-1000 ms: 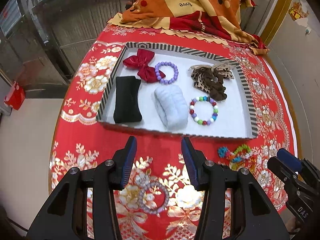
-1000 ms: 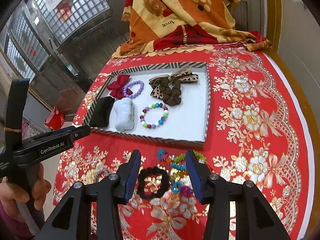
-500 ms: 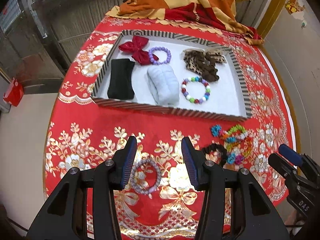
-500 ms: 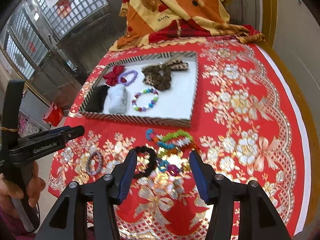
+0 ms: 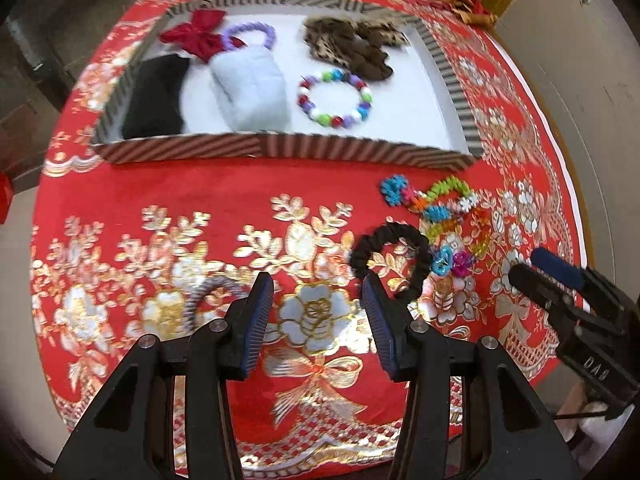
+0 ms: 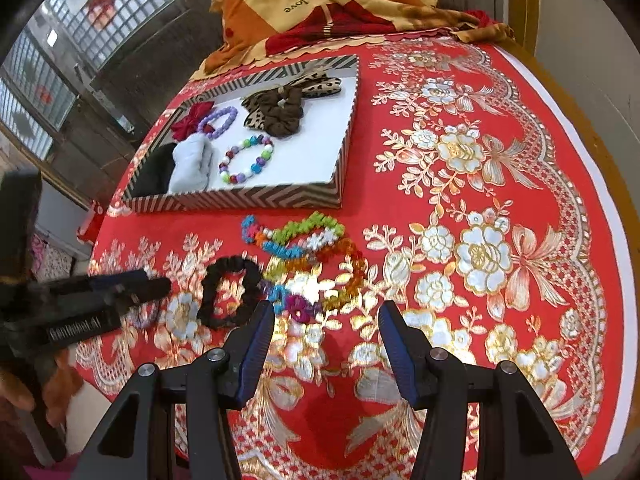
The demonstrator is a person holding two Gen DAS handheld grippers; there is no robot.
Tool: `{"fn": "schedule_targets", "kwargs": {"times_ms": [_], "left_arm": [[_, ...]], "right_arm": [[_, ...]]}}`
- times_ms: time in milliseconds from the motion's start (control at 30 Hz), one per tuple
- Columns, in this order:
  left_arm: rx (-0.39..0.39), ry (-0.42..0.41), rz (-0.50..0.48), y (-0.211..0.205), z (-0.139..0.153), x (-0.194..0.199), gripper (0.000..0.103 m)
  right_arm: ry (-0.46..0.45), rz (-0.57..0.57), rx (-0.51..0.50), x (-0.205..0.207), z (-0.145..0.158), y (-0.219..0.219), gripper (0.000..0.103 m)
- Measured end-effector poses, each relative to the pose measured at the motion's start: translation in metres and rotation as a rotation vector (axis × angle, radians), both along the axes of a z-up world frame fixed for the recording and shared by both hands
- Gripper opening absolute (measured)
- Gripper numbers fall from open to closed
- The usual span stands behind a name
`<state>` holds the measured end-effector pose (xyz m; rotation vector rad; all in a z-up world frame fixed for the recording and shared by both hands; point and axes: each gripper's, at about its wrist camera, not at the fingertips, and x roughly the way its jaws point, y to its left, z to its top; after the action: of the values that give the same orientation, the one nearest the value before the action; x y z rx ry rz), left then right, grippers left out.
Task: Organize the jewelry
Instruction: 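Grasp the black scrunchie with the left gripper while the right gripper grasps a colorful bead strand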
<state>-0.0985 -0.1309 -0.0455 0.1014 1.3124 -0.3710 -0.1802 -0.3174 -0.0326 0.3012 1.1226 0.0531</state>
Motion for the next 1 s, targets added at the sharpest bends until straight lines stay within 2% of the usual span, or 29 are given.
{"fn": "schedule_targets", "kwargs": {"times_ms": [100, 267, 333, 567, 767, 800, 833, 867, 933, 1000], "left_arm": [[0.002, 0.015, -0.017, -0.010, -0.010, 0.003, 0.051], [0.042, -0.003, -0.047, -0.023, -0.019, 0.010, 0.052], [0.064, -0.007, -0.059, -0.026, -0.022, 0.013, 0.052], [0.110, -0.027, -0.096, -0.037, -0.029, 0.017, 0.052], [0.127, -0.049, -0.126, -0.044, -0.033, 0.018, 0.051], [0.125, -0.057, -0.130, -0.044, -0.033, 0.018, 0.047], [0.127, -0.072, -0.133, -0.049, -0.033, 0.018, 0.035], [0.128, -0.082, -0.136, -0.050, -0.034, 0.019, 0.030], [0.105, -0.074, -0.137, -0.048, -0.033, 0.022, 0.011], [0.067, -0.045, -0.128, -0.043, -0.033, 0.025, 0.010]], "right_arm": [[0.000, -0.003, -0.003, 0.011, -0.002, -0.003, 0.052], [0.004, 0.014, -0.017, 0.035, -0.007, -0.006, 0.051], [0.015, 0.030, -0.026, 0.046, -0.012, -0.006, 0.045], [0.054, 0.103, -0.083, 0.074, -0.030, 0.004, 0.036], [0.078, 0.165, -0.143, 0.079, -0.037, 0.012, 0.018], [0.078, 0.180, -0.155, 0.077, -0.037, 0.015, 0.017], [0.076, 0.187, -0.164, 0.076, -0.038, 0.017, 0.015], [0.074, 0.189, -0.168, 0.075, -0.038, 0.018, 0.015], [0.071, 0.171, -0.138, 0.074, -0.037, 0.012, 0.012], [0.053, 0.148, -0.105, 0.072, -0.030, 0.007, 0.011]]}}
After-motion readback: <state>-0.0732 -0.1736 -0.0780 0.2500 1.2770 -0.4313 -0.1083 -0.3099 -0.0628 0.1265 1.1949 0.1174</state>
